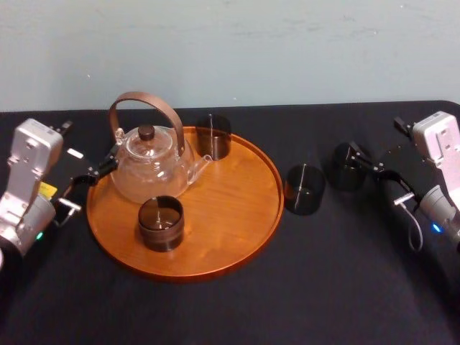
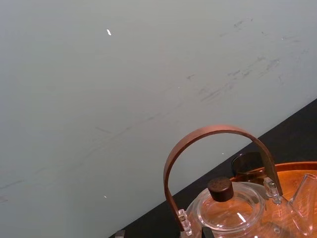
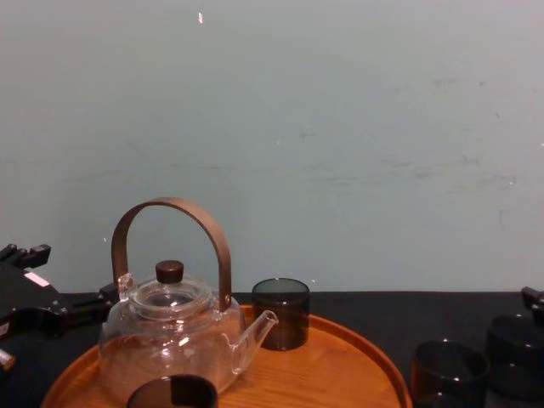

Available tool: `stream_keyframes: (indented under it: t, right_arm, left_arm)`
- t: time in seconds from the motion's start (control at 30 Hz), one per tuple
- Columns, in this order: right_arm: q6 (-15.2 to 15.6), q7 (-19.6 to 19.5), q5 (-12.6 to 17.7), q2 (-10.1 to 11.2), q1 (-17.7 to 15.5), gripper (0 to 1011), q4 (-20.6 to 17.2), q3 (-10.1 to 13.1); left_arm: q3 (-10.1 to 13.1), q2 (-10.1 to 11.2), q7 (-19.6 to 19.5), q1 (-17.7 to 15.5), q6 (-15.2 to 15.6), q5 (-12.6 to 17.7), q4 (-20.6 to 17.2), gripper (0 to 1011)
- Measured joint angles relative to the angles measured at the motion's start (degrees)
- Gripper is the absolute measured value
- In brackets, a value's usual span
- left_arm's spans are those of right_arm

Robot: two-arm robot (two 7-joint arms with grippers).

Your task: Pick up the glass from the table and place it on the tray.

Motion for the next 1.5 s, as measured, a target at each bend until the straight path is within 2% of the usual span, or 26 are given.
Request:
stream_keyframes:
  t: [1.23, 1.5]
  right_arm:
    - [0.0, 0.0, 0.0, 0.0, 0.0, 1002, 0.0, 0.0]
    - [1.0, 2.5, 0.8, 0.0, -0.9, 1002, -1.9, 1.4]
  left_arm:
    - [0.0, 0.0, 0.0, 0.0, 0.0, 0.0, 0.0, 1001]
    - [0.0, 0.0, 0.0, 0.0, 0.0, 0.0, 0.0, 1002]
